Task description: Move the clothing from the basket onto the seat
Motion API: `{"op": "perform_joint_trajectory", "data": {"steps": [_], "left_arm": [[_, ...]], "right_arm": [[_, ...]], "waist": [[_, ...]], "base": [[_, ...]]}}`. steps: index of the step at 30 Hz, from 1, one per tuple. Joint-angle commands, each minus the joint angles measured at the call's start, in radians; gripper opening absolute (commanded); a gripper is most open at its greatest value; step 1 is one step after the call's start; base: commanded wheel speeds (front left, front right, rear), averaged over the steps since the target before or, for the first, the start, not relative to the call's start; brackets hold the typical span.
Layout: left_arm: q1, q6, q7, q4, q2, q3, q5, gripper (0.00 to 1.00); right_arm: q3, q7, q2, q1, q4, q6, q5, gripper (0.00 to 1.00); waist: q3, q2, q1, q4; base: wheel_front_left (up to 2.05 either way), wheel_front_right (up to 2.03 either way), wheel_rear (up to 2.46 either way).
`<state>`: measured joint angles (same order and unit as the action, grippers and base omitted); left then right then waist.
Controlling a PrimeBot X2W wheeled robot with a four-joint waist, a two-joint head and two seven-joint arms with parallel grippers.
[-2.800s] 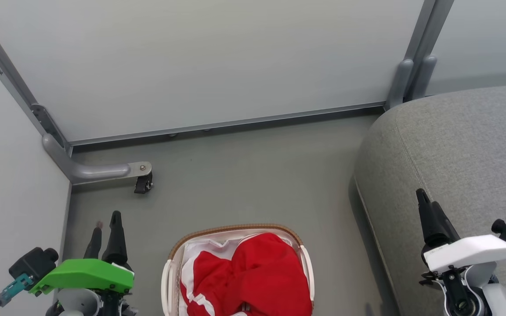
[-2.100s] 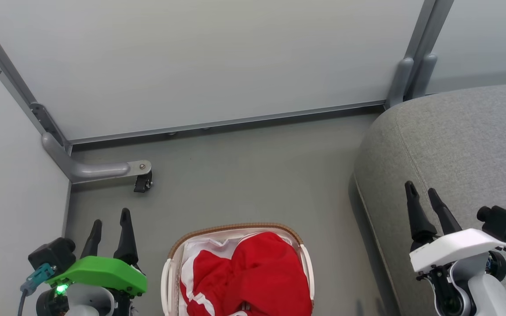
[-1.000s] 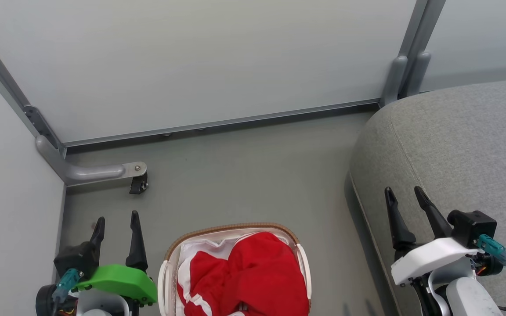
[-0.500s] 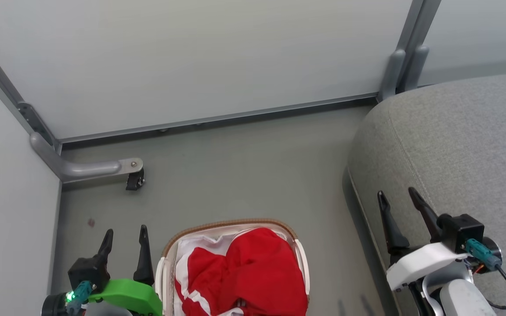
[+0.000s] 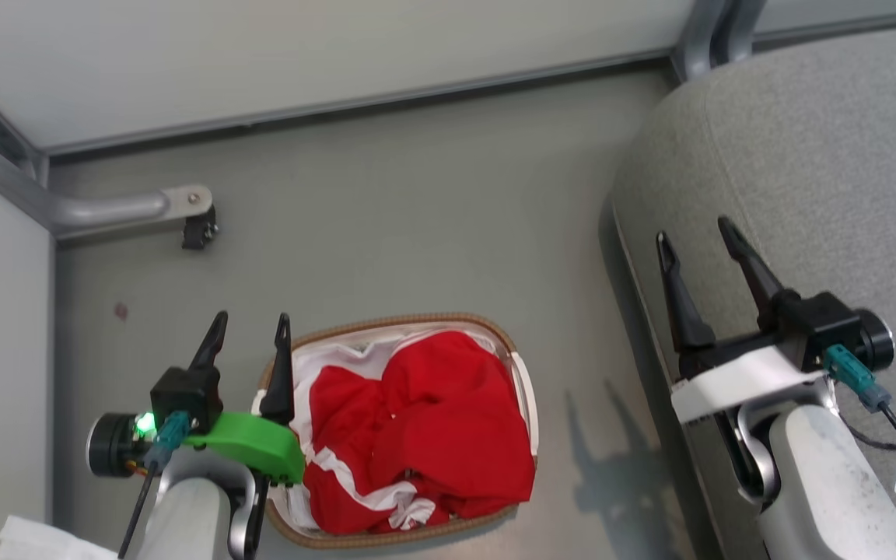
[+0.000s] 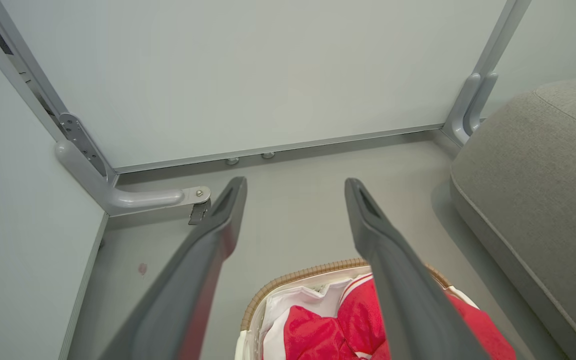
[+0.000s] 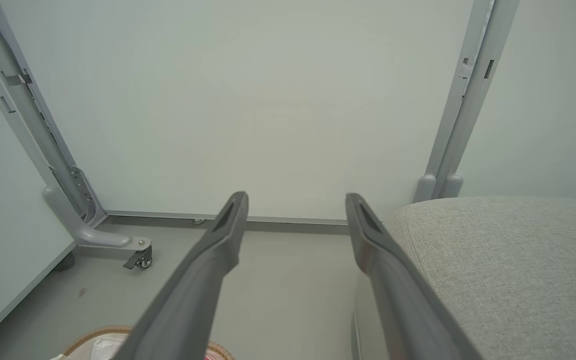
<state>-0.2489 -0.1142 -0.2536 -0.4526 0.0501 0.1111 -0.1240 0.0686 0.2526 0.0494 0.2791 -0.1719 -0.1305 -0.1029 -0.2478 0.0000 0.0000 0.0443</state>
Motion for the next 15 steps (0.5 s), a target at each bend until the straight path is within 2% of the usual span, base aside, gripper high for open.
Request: {"op": "perform_joint_trajectory", "data": {"steps": [1, 9, 15], "left_arm": [[-0.039, -0.004, -0.007, -0.007, 0.002, 0.005, 0.014, 1.0], [-0.153, -0.015, -0.012, -0.071, 0.012, 0.051, 0.033, 1.0], [-0.222, -0.017, -0.011, -0.192, 0.047, 0.137, -0.02, 1.0]], "right_arm": [[0.003, 0.009, 0.003, 0.028, 0.012, 0.0, 0.02, 1.0], [0.017, 0.014, 0.003, 0.113, 0.067, 0.0, 0.025, 1.0], [0.035, 0.014, 0.003, 0.142, 0.088, 0.0, -0.006, 1.0]], "waist": [[-0.114, 0.0, 0.0, 0.034], [-0.269, 0.0, 0.0, 0.07], [-0.349, 0.0, 0.0, 0.098]], "base": [[0.0, 0.0, 0.0], [0.0, 0.0, 0.0], [0.0, 0.0, 0.0]]}}
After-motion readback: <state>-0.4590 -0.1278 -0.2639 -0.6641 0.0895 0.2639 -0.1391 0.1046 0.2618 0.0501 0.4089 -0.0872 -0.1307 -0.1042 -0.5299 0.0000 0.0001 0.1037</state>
